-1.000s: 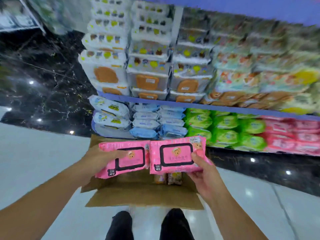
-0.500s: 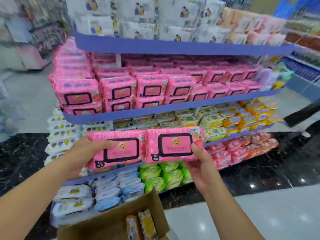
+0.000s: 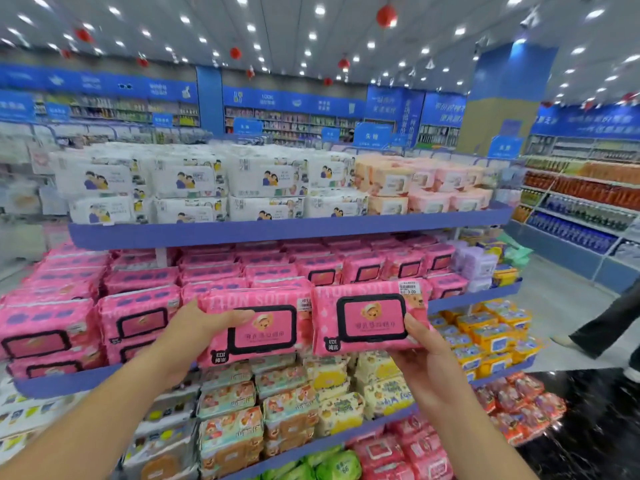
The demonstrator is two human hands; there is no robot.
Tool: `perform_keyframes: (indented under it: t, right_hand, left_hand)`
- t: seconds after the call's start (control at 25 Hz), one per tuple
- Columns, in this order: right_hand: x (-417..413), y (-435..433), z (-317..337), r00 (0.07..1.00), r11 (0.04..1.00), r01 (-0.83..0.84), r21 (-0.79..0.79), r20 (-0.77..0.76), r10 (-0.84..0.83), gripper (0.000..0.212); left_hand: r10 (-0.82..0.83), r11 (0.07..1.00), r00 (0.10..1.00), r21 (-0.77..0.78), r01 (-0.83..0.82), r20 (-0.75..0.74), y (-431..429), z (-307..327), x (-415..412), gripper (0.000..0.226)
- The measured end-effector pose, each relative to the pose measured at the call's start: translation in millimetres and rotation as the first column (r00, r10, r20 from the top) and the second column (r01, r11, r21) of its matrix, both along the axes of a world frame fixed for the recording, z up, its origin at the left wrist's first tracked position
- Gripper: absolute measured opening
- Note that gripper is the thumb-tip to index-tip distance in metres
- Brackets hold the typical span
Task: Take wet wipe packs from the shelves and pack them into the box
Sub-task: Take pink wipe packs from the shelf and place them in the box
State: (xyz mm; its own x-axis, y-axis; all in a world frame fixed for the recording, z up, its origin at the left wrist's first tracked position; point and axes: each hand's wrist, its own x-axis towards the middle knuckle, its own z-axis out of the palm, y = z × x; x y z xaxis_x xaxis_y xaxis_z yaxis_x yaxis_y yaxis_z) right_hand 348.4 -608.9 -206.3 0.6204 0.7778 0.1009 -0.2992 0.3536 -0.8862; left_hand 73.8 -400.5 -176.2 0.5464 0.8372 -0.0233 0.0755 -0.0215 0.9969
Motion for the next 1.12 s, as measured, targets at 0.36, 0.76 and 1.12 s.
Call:
perform_keyframes:
  t: [0.36, 0.76, 1.12]
  right_hand:
    - [202.3, 35.0, 12.4, 0.998, 1.000, -0.016, -0.017, 0.053, 0.017, 0.082]
    - [355.7, 158.3, -54.4, 0.991, 0.990, -0.004, -0.139, -0.131, -0.014, 0.039]
    - [435.5, 235.7, -116.4, 0.977, 0.957, -0.153, -0.246, -0.186, 0.108, 0.086]
  left_hand:
    - [-0.017, 0.990, 0.999, 0.136, 0.023, -0.050, 32.1, 8.2, 183.5, 0.050]
    - [0.075, 0.991, 0.992, 0.120, -0.062, -0.103, 133.4, -35.9, 326.9, 0.080]
    - [0.228, 0.966, 0.920, 0.189, -0.174, -0.318, 154.4, -79.5, 386.2, 0.111]
